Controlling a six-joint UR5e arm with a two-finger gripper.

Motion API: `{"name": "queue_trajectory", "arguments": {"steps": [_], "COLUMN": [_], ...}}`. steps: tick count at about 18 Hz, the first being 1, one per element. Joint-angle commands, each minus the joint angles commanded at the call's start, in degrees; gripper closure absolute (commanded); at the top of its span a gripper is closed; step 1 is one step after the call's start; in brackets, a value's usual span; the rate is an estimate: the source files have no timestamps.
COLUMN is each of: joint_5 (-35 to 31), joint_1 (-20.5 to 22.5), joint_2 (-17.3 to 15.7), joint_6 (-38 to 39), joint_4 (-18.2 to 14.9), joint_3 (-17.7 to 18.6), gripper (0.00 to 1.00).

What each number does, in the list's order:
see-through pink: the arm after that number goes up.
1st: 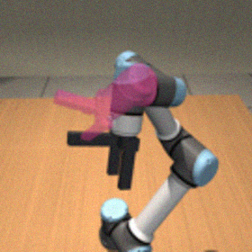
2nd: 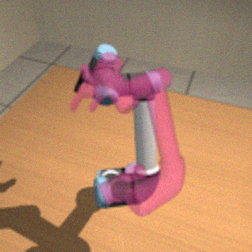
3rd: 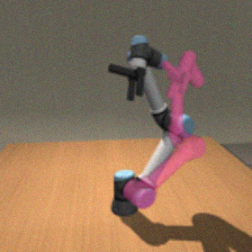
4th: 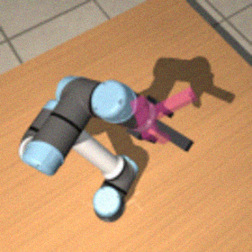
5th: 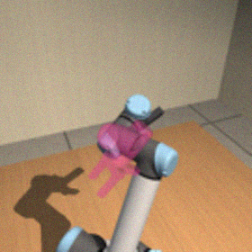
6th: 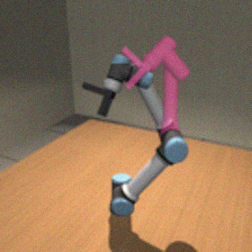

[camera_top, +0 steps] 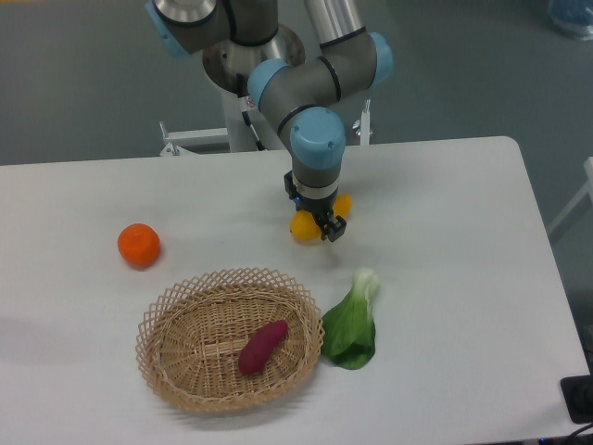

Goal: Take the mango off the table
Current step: 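Lift the held mango up off the table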

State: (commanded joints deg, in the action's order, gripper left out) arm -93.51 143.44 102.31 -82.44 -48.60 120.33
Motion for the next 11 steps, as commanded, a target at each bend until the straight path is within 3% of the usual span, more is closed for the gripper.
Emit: {"name": "queue_trajectory", "arguments": {"steps": [11], "joint_5": [-1.0], "joint_1": [1.0], "joint_2": [-0.1], "joint_6": [-0.5], "joint_4": [-2.9], "joint_3": [-7.0], "gripper": [0.42]}}
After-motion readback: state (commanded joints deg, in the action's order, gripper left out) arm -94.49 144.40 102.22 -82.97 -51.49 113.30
